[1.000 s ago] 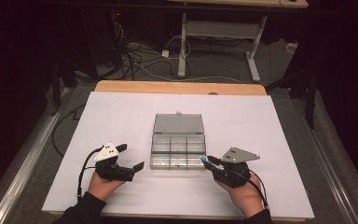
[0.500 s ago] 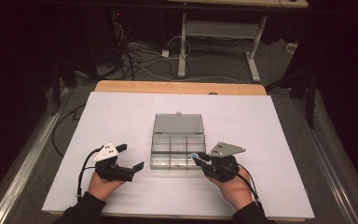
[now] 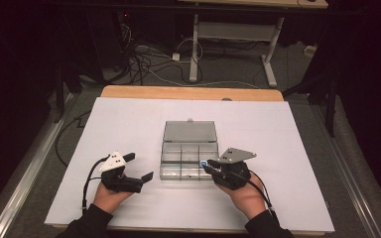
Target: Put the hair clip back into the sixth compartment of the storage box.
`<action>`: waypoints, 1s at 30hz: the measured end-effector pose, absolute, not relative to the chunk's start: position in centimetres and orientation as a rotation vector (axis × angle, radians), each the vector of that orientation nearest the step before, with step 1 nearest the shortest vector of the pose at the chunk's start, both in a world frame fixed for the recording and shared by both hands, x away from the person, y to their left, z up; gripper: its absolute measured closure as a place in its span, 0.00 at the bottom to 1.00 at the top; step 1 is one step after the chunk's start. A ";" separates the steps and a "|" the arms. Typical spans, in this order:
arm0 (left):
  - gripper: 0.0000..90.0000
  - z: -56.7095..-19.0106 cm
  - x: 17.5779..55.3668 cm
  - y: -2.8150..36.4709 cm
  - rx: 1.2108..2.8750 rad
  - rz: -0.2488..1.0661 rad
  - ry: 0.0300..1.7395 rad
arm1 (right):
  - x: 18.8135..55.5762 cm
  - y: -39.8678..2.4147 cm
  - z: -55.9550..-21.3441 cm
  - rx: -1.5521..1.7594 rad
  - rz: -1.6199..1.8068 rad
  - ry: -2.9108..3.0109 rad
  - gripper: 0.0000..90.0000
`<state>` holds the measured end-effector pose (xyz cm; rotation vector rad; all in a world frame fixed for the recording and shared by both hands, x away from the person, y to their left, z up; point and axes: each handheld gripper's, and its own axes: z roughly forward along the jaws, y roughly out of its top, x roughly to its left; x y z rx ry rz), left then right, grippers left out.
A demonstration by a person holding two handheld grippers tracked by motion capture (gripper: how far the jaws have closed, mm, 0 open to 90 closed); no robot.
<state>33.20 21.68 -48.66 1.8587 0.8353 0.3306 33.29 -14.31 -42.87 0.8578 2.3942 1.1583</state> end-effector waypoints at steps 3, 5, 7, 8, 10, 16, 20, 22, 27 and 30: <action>0.00 -48.7 33.2 21.7 1.858 0.329 0.836 | 33.5 -14.3 -43.2 0.858 1.139 2.413 0.81; 0.00 -48.7 33.2 21.7 1.858 0.329 0.836 | 33.7 -14.3 -43.4 0.871 1.135 2.420 0.81; 0.00 -48.7 33.2 21.7 1.859 0.330 0.835 | 34.0 -14.3 -43.7 0.881 1.129 2.427 0.81; 0.00 -48.7 33.2 21.7 1.859 0.330 0.834 | 34.1 -14.3 -43.8 0.885 1.125 2.431 0.81; 0.00 -48.7 33.2 21.7 1.859 0.329 0.834 | 34.3 -14.3 -44.1 0.893 1.111 2.439 0.81; 0.00 -48.7 33.2 21.7 1.859 0.329 0.833 | 34.9 -14.4 -44.4 0.914 1.091 2.450 0.81; 0.00 -48.7 33.2 21.7 1.861 0.331 0.832 | 35.1 -14.3 -44.6 0.919 1.080 2.466 0.81; 0.00 -48.7 33.2 21.7 1.860 0.331 0.832 | 35.2 -14.3 -44.6 0.923 1.077 2.467 0.81; 0.00 -48.7 33.2 21.7 1.860 0.330 0.831 | 35.2 -14.5 -44.5 0.934 1.086 2.459 0.81; 0.00 -48.7 33.2 21.7 1.860 0.331 0.831 | 35.2 -14.5 -44.5 0.931 1.086 2.460 0.81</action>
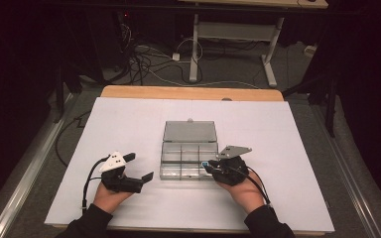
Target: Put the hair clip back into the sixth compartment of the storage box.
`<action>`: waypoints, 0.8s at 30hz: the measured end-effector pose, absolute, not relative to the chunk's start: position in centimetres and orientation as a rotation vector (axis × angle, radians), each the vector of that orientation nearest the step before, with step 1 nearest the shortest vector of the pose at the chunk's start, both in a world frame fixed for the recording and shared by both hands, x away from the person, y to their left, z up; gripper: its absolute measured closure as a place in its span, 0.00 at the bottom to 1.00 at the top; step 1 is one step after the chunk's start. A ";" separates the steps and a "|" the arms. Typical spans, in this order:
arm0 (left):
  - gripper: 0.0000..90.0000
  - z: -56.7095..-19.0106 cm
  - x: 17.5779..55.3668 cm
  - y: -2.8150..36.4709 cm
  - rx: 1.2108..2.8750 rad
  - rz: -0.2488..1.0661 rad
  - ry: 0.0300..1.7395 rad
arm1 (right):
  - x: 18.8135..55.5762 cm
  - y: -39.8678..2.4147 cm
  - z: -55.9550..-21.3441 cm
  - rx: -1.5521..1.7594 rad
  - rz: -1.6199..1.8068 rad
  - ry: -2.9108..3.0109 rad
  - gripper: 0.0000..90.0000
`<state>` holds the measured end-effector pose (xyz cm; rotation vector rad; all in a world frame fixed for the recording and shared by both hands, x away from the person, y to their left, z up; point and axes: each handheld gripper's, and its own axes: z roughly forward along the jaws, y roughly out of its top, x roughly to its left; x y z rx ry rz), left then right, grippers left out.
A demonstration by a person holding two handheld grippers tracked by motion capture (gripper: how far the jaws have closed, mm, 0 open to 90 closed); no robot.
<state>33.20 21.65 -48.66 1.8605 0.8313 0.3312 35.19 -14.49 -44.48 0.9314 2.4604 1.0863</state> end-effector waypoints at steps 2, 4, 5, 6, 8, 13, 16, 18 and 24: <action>0.00 -48.7 33.2 21.6 1.860 0.330 0.831 | 35.1 -14.5 -44.4 0.935 1.091 2.462 0.81; 0.00 -48.7 33.2 21.6 1.860 0.331 0.831 | 35.1 -14.5 -44.4 0.936 1.101 2.455 0.81; 0.00 -48.7 33.2 21.6 1.860 0.331 0.832 | 35.0 -14.5 -44.4 0.935 1.106 2.454 0.81; 0.00 -48.7 33.2 21.6 1.861 0.331 0.831 | 35.0 -14.5 -44.3 0.933 1.107 2.454 0.81; 0.00 -48.7 33.2 21.6 1.861 0.331 0.831 | 35.0 -14.5 -44.4 0.929 1.105 2.456 0.81; 0.00 -48.7 33.2 21.6 1.861 0.331 0.831 | 35.0 -14.6 -44.4 0.949 1.120 2.459 0.69; 0.00 -48.7 33.2 21.6 1.861 0.331 0.831 | 35.1 -15.0 -44.0 0.967 1.165 2.440 0.65; 0.00 -48.7 33.2 21.6 1.861 0.331 0.831 | 35.0 -15.3 -43.9 0.981 1.167 2.434 0.63; 0.00 -48.7 33.2 21.6 1.861 0.331 0.832 | 34.7 -16.6 -43.3 1.003 1.200 2.394 0.56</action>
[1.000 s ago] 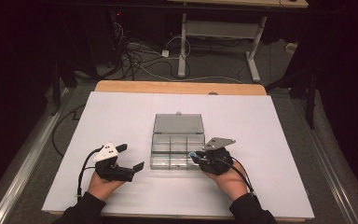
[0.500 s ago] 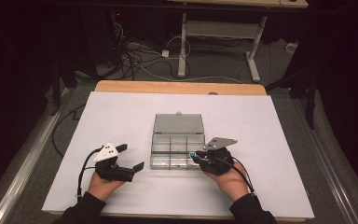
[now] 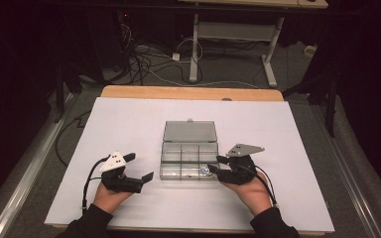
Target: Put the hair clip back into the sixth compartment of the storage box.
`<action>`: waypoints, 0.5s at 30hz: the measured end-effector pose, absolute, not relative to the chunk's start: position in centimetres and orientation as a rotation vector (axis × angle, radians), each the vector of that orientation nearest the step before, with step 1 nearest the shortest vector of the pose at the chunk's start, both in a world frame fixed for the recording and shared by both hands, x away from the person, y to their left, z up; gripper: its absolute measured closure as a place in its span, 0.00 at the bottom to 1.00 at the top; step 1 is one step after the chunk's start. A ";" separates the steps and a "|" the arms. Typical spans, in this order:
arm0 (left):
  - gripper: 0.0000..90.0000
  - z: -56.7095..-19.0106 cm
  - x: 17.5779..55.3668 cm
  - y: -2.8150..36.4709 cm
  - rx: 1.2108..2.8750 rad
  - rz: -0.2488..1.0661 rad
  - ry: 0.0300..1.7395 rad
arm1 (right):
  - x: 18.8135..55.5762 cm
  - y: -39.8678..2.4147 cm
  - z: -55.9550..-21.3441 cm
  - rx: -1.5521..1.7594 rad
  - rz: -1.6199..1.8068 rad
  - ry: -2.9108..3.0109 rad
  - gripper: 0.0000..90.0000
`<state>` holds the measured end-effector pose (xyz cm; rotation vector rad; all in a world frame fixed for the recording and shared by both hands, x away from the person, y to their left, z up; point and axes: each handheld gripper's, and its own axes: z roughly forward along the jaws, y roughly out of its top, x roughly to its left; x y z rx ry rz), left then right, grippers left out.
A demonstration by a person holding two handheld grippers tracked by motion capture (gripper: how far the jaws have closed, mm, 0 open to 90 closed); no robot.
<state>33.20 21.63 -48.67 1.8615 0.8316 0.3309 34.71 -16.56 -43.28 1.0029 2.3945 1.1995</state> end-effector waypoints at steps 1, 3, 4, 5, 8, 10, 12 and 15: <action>0.00 -48.7 33.2 21.6 1.862 0.331 0.831 | 34.6 -16.8 -43.2 1.001 1.203 2.391 0.54; 0.00 -48.7 33.2 21.6 1.863 0.330 0.830 | 34.5 -17.4 -43.2 1.006 1.212 2.375 0.48; 0.00 -48.7 33.2 21.6 1.862 0.330 0.831 | 34.4 -17.8 -43.2 1.007 1.220 2.367 0.46; 0.00 -48.7 33.2 21.6 1.862 0.329 0.832 | 34.3 -18.1 -43.3 1.016 1.228 2.362 0.44; 0.00 -48.7 33.2 21.6 1.862 0.330 0.833 | 34.0 -19.1 -43.8 1.030 1.247 2.327 0.35; 0.00 -48.7 33.2 21.6 1.864 0.331 0.832 | 33.8 -19.9 -44.2 1.049 1.264 2.304 0.29; 0.00 -48.7 33.2 21.6 1.864 0.330 0.834 | 33.5 -20.6 -44.6 1.072 1.272 2.279 0.25; 0.00 -48.7 33.2 21.6 1.863 0.330 0.837 | 33.1 -21.5 -45.2 1.093 1.285 2.254 0.20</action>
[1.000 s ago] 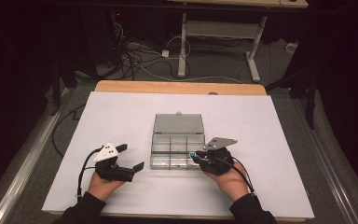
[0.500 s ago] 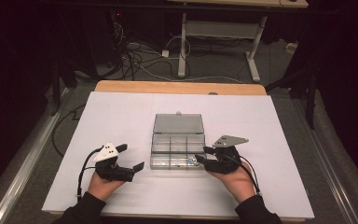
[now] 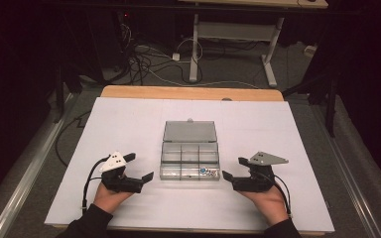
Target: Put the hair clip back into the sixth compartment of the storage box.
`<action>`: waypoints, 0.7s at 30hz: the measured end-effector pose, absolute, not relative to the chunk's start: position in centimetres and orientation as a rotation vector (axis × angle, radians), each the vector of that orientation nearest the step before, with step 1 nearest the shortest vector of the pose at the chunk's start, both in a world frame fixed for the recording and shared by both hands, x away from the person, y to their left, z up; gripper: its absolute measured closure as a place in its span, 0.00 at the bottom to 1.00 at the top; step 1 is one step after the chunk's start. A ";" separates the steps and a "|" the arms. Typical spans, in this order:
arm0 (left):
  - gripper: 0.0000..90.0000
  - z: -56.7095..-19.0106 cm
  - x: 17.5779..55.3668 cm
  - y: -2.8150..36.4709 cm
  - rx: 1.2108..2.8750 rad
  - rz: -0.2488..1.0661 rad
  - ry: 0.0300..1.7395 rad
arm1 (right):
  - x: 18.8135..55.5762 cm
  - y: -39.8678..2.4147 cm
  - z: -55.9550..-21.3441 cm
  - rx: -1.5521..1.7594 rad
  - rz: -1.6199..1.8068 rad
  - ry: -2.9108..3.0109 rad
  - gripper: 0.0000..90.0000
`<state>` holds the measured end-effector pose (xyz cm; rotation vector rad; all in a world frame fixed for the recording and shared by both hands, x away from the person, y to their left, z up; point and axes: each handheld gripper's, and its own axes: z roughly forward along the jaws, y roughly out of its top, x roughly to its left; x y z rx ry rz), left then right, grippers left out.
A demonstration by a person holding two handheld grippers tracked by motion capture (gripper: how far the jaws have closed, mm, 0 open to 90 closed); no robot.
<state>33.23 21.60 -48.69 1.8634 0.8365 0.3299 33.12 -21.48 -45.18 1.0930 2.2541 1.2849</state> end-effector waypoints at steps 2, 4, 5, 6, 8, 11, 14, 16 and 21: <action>0.00 -48.7 33.2 21.6 1.864 0.329 0.837 | 32.9 -22.1 -45.5 1.103 1.296 2.238 0.18; 0.00 -48.7 33.3 21.6 1.863 0.329 0.838 | 32.7 -22.6 -45.9 1.113 1.294 2.227 0.17; 0.00 -48.7 33.3 21.6 1.863 0.329 0.838 | 32.6 -22.9 -46.0 1.115 1.290 2.224 0.17; 0.00 -48.7 33.2 21.6 1.864 0.329 0.838 | 32.5 -23.1 -46.1 1.126 1.295 2.215 0.16; 0.00 -48.7 33.3 21.6 1.864 0.328 0.837 | 32.4 -23.6 -46.3 1.132 1.301 2.198 0.15; 0.00 -48.7 33.3 21.6 1.862 0.326 0.838 | 32.2 -24.1 -46.5 1.143 1.299 2.172 0.11; 0.00 -48.7 33.3 21.6 1.863 0.325 0.837 | 32.0 -24.6 -46.8 1.145 1.294 2.162 0.07; 0.00 -48.7 33.3 21.6 1.861 0.325 0.838 | 31.8 -24.8 -47.0 1.149 1.293 2.149 0.04; 0.00 -48.7 33.3 21.6 1.861 0.323 0.837 | 31.6 -25.0 -47.1 1.166 1.273 2.123 0.00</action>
